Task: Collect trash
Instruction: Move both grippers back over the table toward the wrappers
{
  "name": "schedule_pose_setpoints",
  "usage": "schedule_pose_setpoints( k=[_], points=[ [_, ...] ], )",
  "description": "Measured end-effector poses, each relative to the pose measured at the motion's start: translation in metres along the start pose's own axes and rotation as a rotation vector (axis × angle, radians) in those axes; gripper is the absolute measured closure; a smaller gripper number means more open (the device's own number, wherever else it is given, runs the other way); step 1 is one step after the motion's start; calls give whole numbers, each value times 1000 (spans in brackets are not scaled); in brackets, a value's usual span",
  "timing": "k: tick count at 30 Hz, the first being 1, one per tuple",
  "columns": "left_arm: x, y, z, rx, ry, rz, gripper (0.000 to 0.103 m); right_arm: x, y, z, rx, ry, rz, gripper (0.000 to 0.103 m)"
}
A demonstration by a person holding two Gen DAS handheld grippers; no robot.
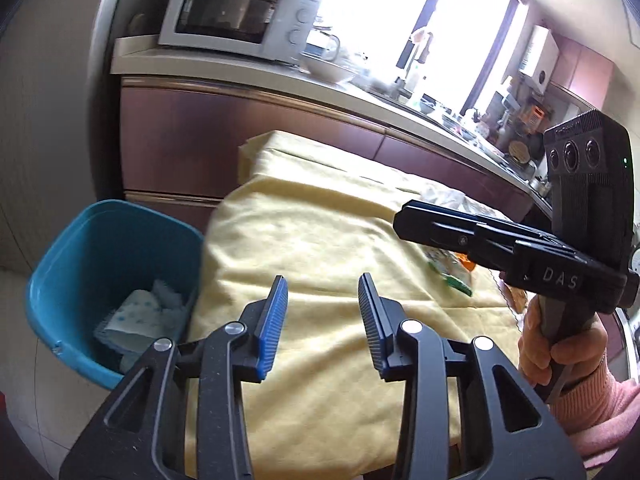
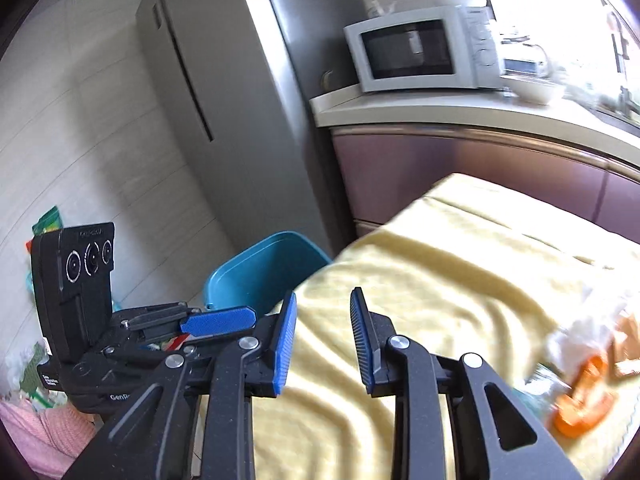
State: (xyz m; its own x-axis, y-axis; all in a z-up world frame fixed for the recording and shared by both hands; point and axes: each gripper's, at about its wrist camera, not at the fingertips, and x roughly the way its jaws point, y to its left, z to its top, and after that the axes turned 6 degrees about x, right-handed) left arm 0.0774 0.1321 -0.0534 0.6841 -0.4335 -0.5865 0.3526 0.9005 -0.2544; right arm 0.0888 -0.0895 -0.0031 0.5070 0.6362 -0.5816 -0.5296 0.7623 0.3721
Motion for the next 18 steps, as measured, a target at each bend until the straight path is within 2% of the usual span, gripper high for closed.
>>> schedule_pose_setpoints(
  k=[9, 14, 18],
  points=[
    [49, -77, -1, 65, 86, -169, 62, -68, -66, -37, 131, -65, -209, 76],
    [81, -105, 0, 66, 152, -234, 59, -108, -114, -61, 237, -97, -329, 75],
    [105, -115, 5, 42, 190, -251, 58, -141, -150, -77, 307, -138, -408, 68]
  ],
)
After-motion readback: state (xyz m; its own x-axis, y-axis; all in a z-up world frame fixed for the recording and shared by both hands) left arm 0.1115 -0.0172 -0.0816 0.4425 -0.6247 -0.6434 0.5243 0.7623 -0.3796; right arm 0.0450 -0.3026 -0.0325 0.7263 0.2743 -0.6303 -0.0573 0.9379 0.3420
